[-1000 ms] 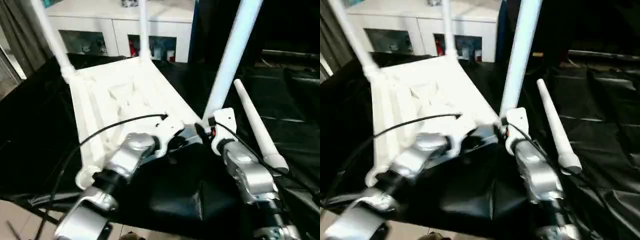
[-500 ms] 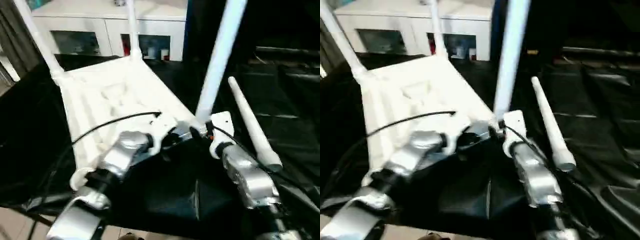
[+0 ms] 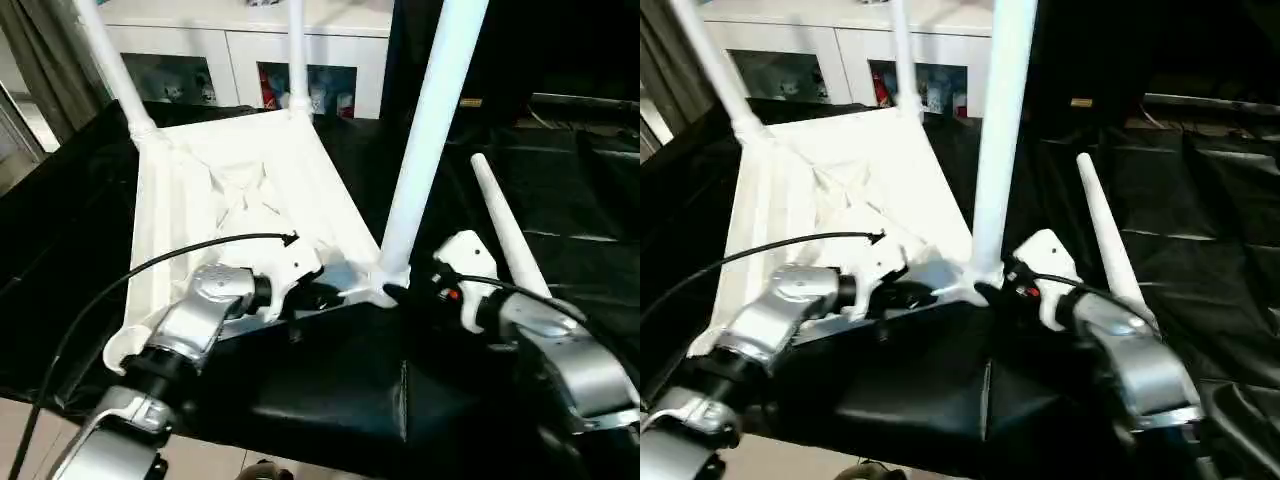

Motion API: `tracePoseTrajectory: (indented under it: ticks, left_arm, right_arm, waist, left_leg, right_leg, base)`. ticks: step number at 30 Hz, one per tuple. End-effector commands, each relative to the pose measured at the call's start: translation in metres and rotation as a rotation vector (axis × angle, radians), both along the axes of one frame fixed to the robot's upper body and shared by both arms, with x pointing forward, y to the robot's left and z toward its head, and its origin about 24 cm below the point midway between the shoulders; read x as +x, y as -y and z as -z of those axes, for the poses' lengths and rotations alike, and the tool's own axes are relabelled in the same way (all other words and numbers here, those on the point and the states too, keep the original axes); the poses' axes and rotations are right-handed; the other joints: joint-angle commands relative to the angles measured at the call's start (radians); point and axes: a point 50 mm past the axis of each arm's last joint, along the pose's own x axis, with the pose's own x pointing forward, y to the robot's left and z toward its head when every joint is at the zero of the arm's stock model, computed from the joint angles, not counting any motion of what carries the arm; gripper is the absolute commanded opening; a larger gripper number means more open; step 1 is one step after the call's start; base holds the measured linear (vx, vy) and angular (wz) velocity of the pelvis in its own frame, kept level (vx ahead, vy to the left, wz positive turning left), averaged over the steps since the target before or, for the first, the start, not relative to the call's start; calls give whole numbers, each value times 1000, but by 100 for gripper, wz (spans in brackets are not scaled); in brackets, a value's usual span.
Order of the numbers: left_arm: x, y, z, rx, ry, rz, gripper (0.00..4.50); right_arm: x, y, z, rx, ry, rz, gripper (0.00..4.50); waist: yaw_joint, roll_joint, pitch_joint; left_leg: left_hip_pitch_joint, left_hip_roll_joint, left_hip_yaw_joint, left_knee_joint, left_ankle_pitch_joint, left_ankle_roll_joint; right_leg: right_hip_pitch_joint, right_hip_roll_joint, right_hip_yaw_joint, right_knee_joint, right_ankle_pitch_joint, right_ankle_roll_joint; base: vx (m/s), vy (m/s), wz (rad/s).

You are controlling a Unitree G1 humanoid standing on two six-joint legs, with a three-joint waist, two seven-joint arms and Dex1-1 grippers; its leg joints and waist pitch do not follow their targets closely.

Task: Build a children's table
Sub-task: Rotate leg to tighten

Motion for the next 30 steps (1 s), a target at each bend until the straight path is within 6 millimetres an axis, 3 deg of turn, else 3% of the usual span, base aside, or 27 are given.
tracePoseTrajectory:
  ticks: [1,7,13,23,30]
  left_arm:
    - [-2,14,-20,-87,72,95,0]
    - [-6,18,-20,-91,65,127,0]
    - [-7,17,-20,-86,63,129,0]
    - [-7,16,-20,-88,58,126,0]
    - [10,19,-19,-96,78,-74,0]
  right_arm:
    - [-1,-4,0,2,-9,-24,389]
    - [6,-9,0,34,7,-5,389]
    - [6,-10,0,37,-9,-16,318]
    - [4,-11,3,27,-21,-31,268]
    - [13,-10,11,79,-13,154,264]
  waist:
    - [1,-15,-68]
    - [11,-15,-71]
    - [14,-14,-71]
    - [13,-14,-70]
    - [6,-16,-69]
  left_leg:
    - [18,104,-53,-64,-111,101]
    - [20,106,-51,-62,-96,94]
    - [20,106,-53,-63,-97,93]
    - [19,105,-53,-63,-96,94]
    - [19,100,-52,-63,-112,81]
  right_leg:
    - [54,-127,78,-75,-211,-142]
    - [52,-128,79,-69,-180,-154]
    - [54,-127,78,-68,-182,-147]
    - [54,-126,78,-69,-179,-145]
    - [52,-127,76,-77,-219,-147]
  base:
    - [0,0,0]
    - [0,0,0]
    - [0,0,0]
    - [0,0,0]
    - [0,0,0]
